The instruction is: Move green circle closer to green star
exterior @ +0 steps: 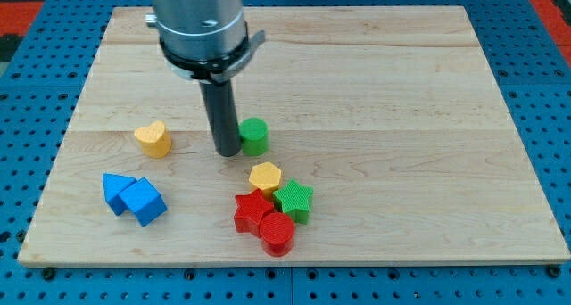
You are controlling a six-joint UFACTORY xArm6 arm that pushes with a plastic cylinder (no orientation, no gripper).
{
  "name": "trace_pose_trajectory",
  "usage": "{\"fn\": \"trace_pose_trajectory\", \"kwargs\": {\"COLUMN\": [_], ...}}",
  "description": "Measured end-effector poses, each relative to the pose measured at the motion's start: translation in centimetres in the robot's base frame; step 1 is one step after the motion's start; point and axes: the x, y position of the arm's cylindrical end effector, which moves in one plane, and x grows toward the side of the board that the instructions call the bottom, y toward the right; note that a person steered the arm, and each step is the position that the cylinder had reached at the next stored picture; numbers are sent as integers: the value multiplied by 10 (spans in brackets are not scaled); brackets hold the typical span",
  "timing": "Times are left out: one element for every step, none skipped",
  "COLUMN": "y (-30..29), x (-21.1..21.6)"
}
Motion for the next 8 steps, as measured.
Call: {"fn": "trace_pose_trajectory", "kwargs": {"y": [15, 8, 48, 99, 130, 139, 135, 127], "x": [-37, -51, -52, -5, -7, -1, 17, 25]}}
